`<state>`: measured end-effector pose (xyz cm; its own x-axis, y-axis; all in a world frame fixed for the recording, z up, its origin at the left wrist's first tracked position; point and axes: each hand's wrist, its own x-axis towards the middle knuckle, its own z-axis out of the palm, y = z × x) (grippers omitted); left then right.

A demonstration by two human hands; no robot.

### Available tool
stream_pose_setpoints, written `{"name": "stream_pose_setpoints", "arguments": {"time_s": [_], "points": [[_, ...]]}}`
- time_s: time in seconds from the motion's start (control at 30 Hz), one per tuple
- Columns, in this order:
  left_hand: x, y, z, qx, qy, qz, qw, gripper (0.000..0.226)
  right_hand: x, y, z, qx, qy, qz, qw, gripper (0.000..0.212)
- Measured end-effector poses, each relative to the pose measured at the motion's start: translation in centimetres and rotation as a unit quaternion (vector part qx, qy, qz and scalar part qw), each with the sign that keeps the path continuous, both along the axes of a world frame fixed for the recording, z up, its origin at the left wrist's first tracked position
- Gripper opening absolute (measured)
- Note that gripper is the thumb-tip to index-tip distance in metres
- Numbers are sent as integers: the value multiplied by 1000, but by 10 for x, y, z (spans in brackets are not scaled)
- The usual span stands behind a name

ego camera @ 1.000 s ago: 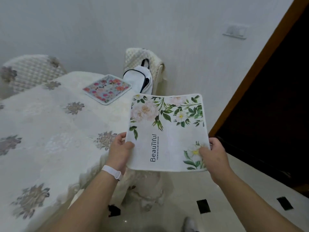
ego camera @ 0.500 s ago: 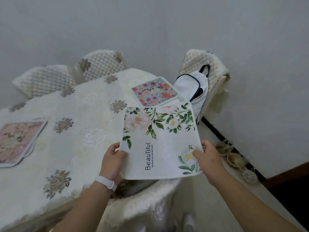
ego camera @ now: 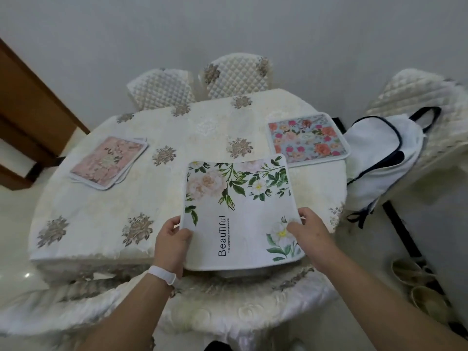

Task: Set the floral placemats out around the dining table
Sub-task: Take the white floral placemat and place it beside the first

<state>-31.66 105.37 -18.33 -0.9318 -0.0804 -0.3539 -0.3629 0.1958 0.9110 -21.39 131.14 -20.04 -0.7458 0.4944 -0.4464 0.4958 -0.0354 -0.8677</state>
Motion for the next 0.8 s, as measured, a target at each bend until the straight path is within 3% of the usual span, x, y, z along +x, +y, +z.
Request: {"name": "stream_pose_setpoints", "arguments": {"time_s": [0.17, 0.37, 0.53, 0.8], "points": [[-12, -13, -22, 3, -29, 11, 1000, 27, -25, -7, -21, -13, -53, 42, 998, 17], [-55, -16, -54, 17, -66, -36, 997, 29, -43, -10, -55, -71, -133, 15, 988, 30], [-85, -5, -93, 52, -137, -79, 986, 23, -50, -15, -82, -34, -190, -75, 978, 27], [-103, -2, -129, 128, -198, -85, 968, 28, -59, -41, -103, -10, -188, -205, 961, 31]]}}
